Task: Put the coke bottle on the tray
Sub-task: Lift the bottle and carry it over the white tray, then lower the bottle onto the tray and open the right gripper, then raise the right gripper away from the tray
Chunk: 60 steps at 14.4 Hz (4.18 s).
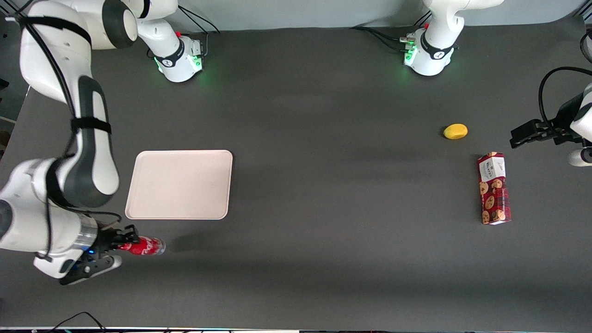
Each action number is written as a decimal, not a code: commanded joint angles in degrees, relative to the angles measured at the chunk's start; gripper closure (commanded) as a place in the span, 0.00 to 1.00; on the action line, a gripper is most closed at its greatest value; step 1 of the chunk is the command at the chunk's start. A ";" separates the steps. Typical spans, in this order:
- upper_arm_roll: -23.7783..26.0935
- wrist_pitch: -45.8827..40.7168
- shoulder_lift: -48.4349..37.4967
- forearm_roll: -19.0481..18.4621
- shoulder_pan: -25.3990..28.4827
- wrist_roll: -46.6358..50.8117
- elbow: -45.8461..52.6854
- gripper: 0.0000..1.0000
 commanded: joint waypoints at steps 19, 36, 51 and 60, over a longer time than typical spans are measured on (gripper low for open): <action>-4.64 23.05 -35.47 -9.21 2.95 -6.27 -59.29 1.00; -8.08 39.33 -31.53 -8.33 2.25 -11.20 -67.40 1.00; -7.90 24.96 -27.57 -7.19 3.04 -10.14 -51.36 0.00; -4.31 -13.90 -35.29 -7.19 2.95 11.78 -23.12 0.00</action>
